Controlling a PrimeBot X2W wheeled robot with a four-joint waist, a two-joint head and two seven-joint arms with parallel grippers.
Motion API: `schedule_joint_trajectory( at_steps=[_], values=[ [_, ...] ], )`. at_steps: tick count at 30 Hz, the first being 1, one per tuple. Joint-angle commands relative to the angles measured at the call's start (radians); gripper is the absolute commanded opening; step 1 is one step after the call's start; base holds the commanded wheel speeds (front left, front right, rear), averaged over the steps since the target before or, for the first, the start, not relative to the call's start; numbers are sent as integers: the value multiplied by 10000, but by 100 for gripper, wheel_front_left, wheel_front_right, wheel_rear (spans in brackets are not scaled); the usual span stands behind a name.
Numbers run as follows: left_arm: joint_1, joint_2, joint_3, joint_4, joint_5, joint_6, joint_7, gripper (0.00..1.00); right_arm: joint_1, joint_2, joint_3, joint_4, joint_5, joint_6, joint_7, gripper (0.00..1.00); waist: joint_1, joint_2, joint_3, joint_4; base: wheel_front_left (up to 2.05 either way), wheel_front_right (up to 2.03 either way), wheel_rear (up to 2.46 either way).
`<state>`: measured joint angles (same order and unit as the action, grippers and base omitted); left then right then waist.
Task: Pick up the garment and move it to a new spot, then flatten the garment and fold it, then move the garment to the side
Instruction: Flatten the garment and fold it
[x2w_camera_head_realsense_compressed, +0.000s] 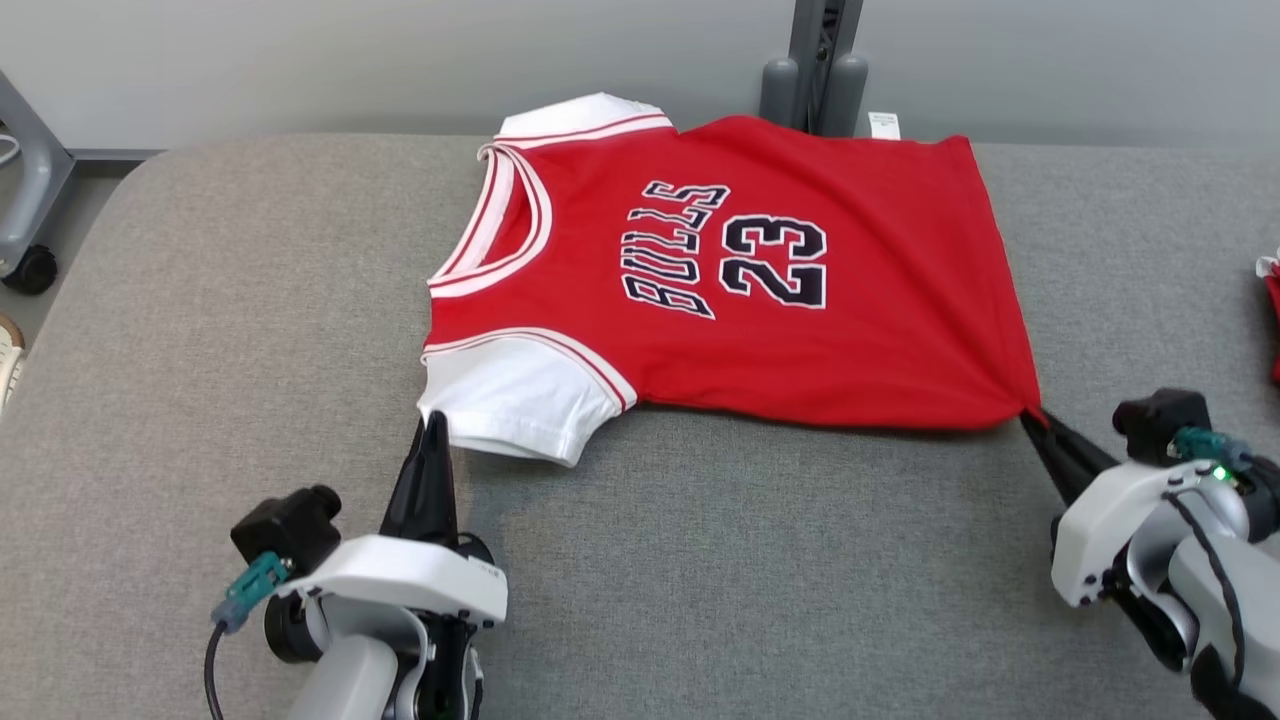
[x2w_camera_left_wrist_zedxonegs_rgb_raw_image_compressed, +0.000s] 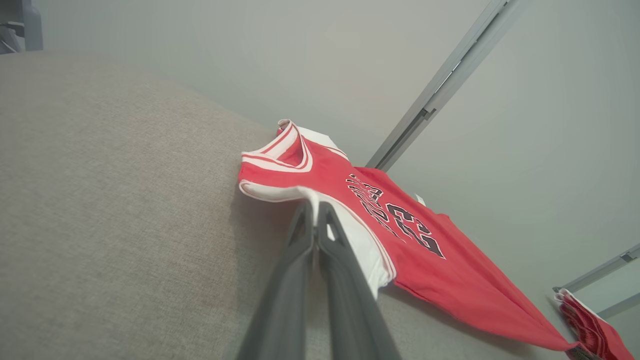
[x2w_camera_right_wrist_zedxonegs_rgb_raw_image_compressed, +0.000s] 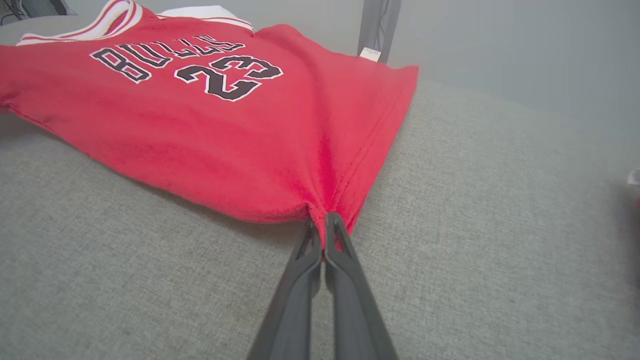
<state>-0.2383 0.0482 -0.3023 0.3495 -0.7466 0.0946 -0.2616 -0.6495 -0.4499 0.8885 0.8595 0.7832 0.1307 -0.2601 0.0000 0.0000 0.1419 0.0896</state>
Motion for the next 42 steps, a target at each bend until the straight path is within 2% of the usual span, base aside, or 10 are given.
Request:
schedule_joint_trajectory(
  at_steps=[1,11,24,33,38,42],
  values=[
    [262,53,10,-201,95,97,-41,0,243,-100,181,26,162,2,-50,0,0,0,-109,40,0,0,0],
    [1255,53,92,-665,543,289,-41,0,659,-350,1193,-227,1239,2,292,0,0,0,-600,-17,0,0,0],
    [2520,55,273,-990,1146,12,-41,0,1164,-772,1937,-708,2177,2,510,0,0,0,-1140,-261,0,0,0],
    [3315,54,473,-1614,1337,138,-41,0,1396,-900,2229,-936,2516,3,597,0,0,0,-1210,-357,0,0,0],
    [3639,208,397,-1846,1630,204,-41,0,1447,-1016,2387,-1086,2591,2,667,0,0,0,-1167,-342,0,0,0],
    [3795,566,156,-1933,2210,242,-41,0,1494,-1135,2455,-1263,2681,3,686,0,0,0,-1180,-292,0,0,0]
  ],
)
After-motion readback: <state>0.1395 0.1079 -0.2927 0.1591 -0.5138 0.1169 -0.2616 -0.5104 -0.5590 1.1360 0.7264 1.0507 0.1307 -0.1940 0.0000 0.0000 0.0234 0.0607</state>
